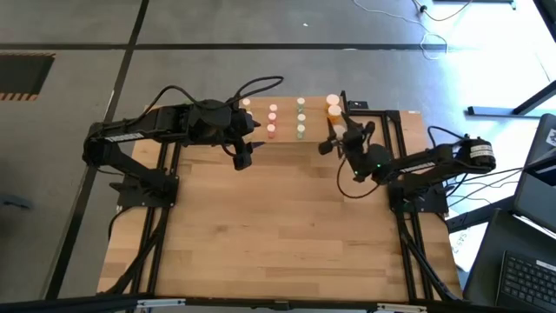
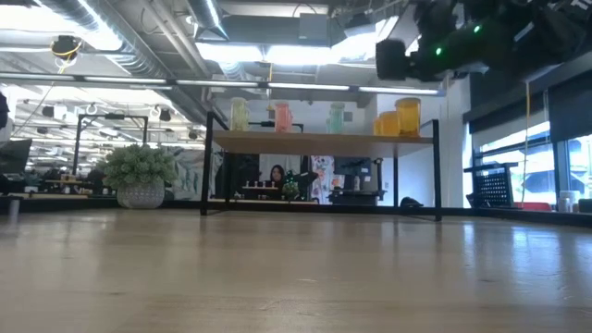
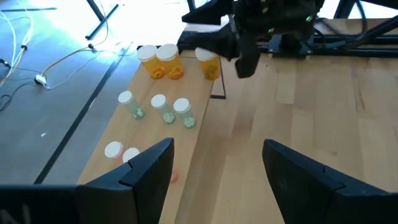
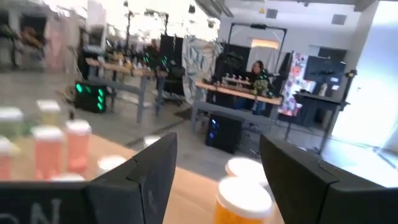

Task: Pick and place medicine bottles onto shelf by color
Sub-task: Put the orange pill bottle on the shelf aligned with the other orange pill bottles, then return to Home Position

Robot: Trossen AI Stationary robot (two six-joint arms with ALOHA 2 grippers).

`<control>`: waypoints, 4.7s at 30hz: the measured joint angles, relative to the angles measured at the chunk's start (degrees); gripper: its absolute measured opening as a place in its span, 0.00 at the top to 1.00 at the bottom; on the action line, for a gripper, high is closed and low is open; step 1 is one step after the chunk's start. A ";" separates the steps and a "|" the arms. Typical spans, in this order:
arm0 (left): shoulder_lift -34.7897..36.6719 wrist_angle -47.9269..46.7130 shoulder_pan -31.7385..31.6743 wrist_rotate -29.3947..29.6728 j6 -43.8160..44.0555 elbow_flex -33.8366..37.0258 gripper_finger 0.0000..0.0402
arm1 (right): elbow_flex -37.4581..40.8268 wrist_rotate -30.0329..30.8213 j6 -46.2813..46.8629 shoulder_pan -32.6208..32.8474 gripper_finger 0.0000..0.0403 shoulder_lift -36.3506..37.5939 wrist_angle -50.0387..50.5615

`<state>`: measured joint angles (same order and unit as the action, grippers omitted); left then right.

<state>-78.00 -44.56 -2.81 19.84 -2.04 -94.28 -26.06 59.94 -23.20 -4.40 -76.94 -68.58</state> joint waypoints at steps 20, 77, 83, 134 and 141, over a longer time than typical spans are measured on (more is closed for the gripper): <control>0.00 -1.38 0.02 0.00 0.00 0.00 0.40 | 0.00 24.37 -13.04 28.02 0.57 13.52 -0.14; -0.01 -4.74 2.62 0.51 4.52 0.00 0.40 | 0.04 3.86 43.54 9.69 1.00 7.67 52.70; 0.00 -4.74 2.56 0.55 4.52 0.00 0.40 | 0.04 0.36 40.80 7.31 1.00 7.67 52.86; 2.28 -10.93 2.58 2.20 8.41 -0.10 0.40 | -10.19 -15.01 33.08 9.98 1.00 13.18 63.26; 8.60 -15.67 4.75 2.27 10.90 0.06 0.40 | -25.62 -22.23 31.94 10.03 1.00 14.04 85.25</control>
<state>-69.40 -60.22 1.94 22.11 8.85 -94.22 -51.69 37.71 8.74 5.63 -62.91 16.67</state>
